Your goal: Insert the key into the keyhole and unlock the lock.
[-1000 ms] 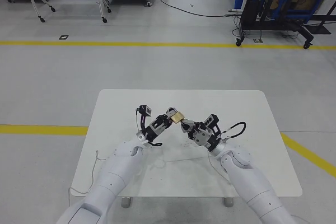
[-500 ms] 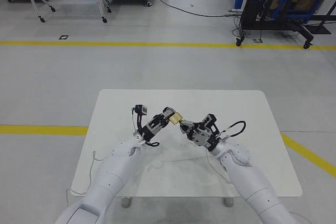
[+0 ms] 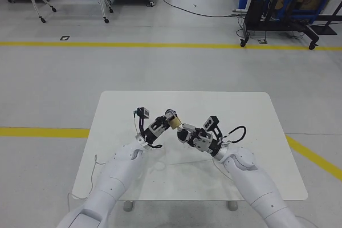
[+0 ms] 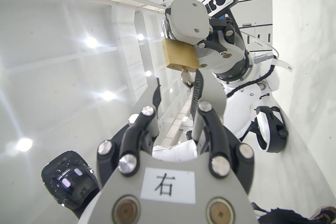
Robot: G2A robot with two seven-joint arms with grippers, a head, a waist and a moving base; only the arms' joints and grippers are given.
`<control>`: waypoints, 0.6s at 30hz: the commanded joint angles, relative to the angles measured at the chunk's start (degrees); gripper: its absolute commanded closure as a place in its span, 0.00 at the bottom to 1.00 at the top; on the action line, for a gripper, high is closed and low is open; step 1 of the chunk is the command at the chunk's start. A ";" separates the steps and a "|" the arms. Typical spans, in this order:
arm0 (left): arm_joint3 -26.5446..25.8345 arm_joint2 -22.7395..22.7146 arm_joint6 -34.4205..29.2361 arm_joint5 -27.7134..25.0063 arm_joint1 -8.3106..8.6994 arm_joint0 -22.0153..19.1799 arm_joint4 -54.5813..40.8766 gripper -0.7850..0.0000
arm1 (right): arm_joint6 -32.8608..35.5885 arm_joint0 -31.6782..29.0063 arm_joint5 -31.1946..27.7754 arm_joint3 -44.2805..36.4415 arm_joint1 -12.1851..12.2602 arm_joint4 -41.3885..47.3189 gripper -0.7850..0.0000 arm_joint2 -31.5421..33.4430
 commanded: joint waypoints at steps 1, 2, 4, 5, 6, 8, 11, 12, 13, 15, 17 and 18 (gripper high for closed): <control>-0.14 -0.10 0.19 0.47 0.06 0.14 0.18 1.00 | -0.39 -0.28 -0.53 -0.32 0.20 -1.15 0.40 0.65; -0.22 -0.13 0.30 0.81 0.08 0.20 0.21 1.00 | -0.52 -0.47 -0.89 -0.60 0.34 -1.72 0.39 1.16; -0.36 -0.13 0.37 1.54 0.15 0.24 0.68 1.00 | -0.98 -1.10 -2.17 -1.32 0.73 -3.05 0.36 2.77; -0.40 -0.08 0.52 2.07 0.19 0.15 1.25 1.00 | -1.47 -1.53 -3.31 -1.87 1.01 -3.91 0.34 4.02; -0.55 0.06 0.62 2.60 0.21 0.06 1.87 1.00 | -2.25 -2.19 -4.83 -2.48 1.31 -4.88 0.33 5.46; -0.77 0.43 1.02 3.66 0.31 -0.34 4.04 1.00 | -4.61 -3.79 -7.05 -3.93 1.96 -7.26 0.28 8.61; -1.72 0.97 2.23 3.87 0.36 -0.60 7.17 1.00 | -8.39 -6.95 -9.49 -7.52 2.94 -11.18 0.00 13.56; -1.80 1.24 2.77 4.14 0.47 -0.95 9.43 1.00 | -9.28 -8.19 -9.85 -8.95 3.26 -12.18 0.00 15.27; -1.85 1.56 3.56 4.62 0.59 -1.32 12.12 1.00 | -10.58 -9.41 -10.11 -10.23 3.60 -13.69 0.00 17.17; -2.28 2.43 5.09 6.20 0.74 -1.88 17.33 1.00 | -11.04 -9.80 -10.17 -10.66 3.71 -14.23 0.00 17.78; -2.77 3.96 5.83 10.05 0.87 -2.74 23.69 1.00 | -11.04 -9.80 -10.17 -10.66 3.71 -14.23 0.00 17.78; -3.21 4.79 5.60 12.44 0.83 -3.04 25.75 1.00 | -11.04 -9.80 -10.17 -10.66 3.71 -14.23 0.00 17.78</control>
